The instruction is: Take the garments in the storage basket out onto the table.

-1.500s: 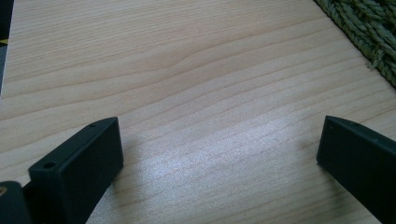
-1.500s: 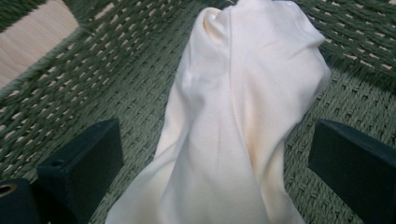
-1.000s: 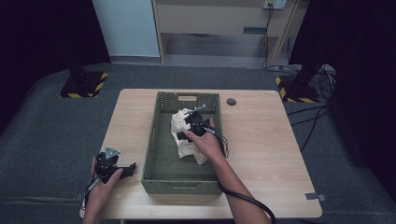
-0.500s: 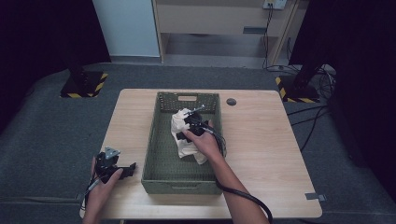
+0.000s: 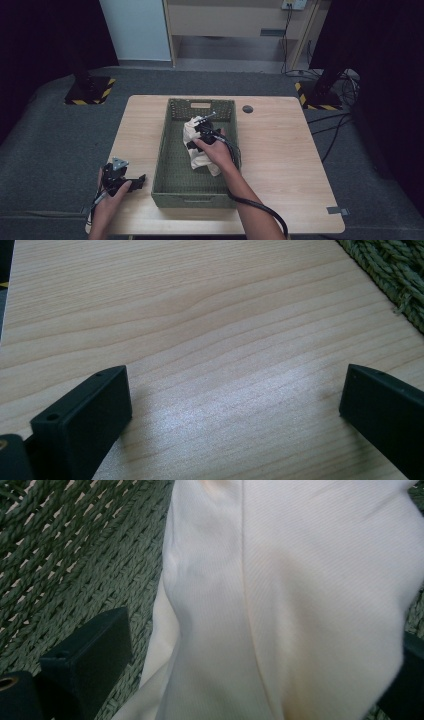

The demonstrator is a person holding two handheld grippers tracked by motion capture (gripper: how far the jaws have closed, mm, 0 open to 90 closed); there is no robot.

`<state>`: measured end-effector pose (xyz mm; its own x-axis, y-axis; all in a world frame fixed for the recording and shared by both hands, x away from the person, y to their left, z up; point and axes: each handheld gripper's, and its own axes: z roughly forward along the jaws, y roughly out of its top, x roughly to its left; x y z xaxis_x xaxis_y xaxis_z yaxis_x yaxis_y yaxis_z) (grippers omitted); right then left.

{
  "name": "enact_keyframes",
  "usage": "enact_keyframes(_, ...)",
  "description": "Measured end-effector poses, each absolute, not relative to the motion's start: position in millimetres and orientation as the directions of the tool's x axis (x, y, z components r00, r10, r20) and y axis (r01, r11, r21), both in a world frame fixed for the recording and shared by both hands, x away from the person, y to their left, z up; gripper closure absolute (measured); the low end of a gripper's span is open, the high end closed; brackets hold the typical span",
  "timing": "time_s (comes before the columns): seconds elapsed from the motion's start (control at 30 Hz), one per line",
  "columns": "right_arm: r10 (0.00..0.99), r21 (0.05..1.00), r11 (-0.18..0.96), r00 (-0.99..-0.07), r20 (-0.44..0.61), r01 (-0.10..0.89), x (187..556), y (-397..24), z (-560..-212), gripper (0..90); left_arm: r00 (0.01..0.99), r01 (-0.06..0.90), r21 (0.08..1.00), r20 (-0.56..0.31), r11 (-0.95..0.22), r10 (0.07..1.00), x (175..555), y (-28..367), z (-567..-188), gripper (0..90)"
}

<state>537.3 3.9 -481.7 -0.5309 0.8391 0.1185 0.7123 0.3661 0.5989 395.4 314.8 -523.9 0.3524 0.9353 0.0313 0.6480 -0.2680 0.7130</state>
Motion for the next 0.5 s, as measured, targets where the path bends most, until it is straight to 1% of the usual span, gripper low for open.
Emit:
enact_keyframes(0.27,0.843,0.591,0.353,-0.521,0.136,0.726,542.0,4.5,-486.1,3.7,0.352,0.648,0.713,0.031,-0.268,0.935,395.4,314.8,-523.9,0.0)
enact_keyframes(0.5,0.843,0.589,0.359,-0.522,0.127,0.724,543.8,4.7,-486.2,4.2,0.352,0.648,0.713,0.031,-0.268,0.935,395.4,314.8,-523.9,0.0)
